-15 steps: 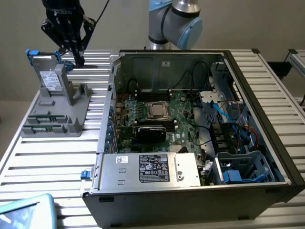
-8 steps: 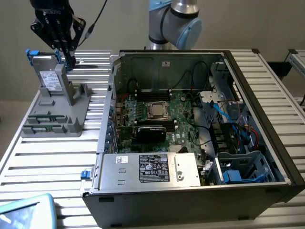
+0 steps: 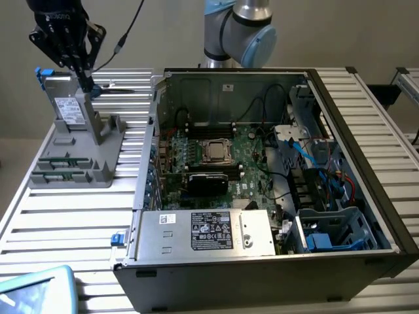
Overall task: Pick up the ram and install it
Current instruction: 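Reach for the ram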
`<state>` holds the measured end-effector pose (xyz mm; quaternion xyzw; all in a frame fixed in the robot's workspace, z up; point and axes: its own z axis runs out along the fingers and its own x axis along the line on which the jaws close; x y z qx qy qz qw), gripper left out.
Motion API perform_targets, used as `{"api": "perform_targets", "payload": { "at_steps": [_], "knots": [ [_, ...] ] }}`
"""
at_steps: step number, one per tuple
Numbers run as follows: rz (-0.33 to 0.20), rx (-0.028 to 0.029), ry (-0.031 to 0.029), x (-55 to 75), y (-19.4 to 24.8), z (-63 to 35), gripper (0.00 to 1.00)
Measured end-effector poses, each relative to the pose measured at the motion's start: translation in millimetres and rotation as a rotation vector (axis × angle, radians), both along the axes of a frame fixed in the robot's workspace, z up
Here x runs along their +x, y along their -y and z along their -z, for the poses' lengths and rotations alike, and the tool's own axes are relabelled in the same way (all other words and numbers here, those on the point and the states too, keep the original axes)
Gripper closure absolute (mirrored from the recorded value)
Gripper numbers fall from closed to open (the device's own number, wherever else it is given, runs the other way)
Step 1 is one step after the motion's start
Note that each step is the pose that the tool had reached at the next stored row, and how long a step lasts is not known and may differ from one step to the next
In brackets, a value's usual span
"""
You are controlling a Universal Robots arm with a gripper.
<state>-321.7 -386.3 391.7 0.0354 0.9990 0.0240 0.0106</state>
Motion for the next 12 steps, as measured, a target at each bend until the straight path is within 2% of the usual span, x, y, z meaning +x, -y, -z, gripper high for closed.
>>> {"api": "perform_targets", "payload": {
  "at_steps": [12],
  "knots": [
    [0.0, 0.0, 0.0001, -21.9, 0.0, 1.4, 0.89]
  ]
}}
